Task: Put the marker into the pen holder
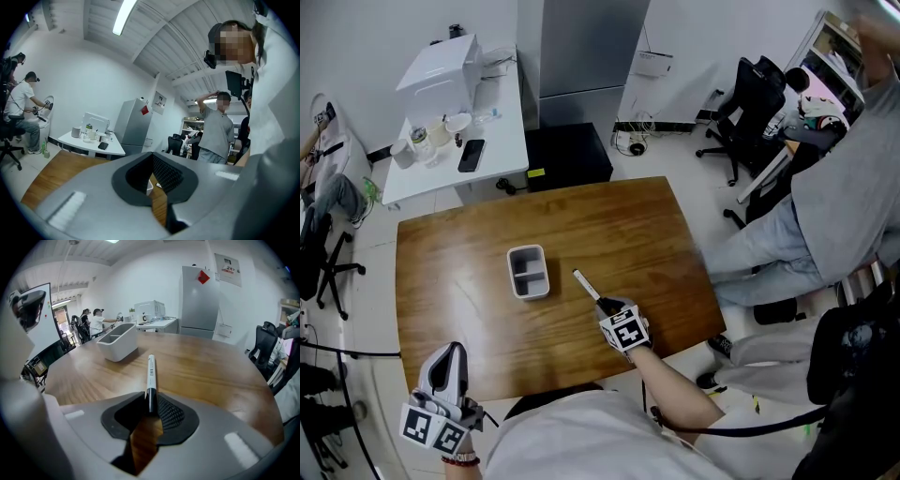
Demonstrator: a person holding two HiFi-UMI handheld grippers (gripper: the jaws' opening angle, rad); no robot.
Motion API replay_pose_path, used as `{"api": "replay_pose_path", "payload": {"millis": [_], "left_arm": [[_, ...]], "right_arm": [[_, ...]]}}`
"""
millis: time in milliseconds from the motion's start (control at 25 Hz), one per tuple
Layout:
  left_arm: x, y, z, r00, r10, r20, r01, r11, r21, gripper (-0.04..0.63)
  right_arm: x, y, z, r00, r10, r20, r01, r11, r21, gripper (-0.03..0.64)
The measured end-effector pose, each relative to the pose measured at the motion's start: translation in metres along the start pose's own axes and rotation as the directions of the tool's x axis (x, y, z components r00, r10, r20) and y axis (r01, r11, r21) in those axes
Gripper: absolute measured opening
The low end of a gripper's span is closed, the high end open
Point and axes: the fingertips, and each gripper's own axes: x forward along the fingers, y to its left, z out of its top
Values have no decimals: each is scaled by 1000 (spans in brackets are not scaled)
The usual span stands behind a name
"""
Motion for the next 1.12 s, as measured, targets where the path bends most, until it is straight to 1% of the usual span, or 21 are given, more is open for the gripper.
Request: {"api": "replay_pose_path", "payload": {"millis": [120,240,360,480,680,880,1000,1120], "left_arm": [[-2,3,1,1000,10,7,-10,1000,0,-8],[-5,4,1,1000,15,12,-15,1000,1,-8],[-6,4,1,1000,17,15,-17,1000,-1,-8],[-4,4,0,1000,16,17,-16,1000,-7,-8],[-1,0,-2,1000,1,21,-1,1000,-14,-8],[-3,-2,-2,1000,2,29,-1,1000,-19,-8],[-6,0,-1,999,6,35,-5,1000,-21,-8],[-11,1,-1,999,14,38,-13,1000,-26,-8]], "right_arm": [[2,1,-1,1000,0,-17,0,1000,-22,71],[-1,4,-2,1000,14,-26,-15,1000,-17,69],[-8,8,1,999,39,-11,-39,999,-16,67],[-18,9,13,998,45,31,-45,999,-18,67],[-45,19,51,989,73,132,-68,997,-37,66],[-71,44,88,966,144,213,-127,988,-90,66],[-73,64,101,959,196,205,-168,975,-148,66],[-63,79,103,964,215,155,-182,962,-203,66]]}}
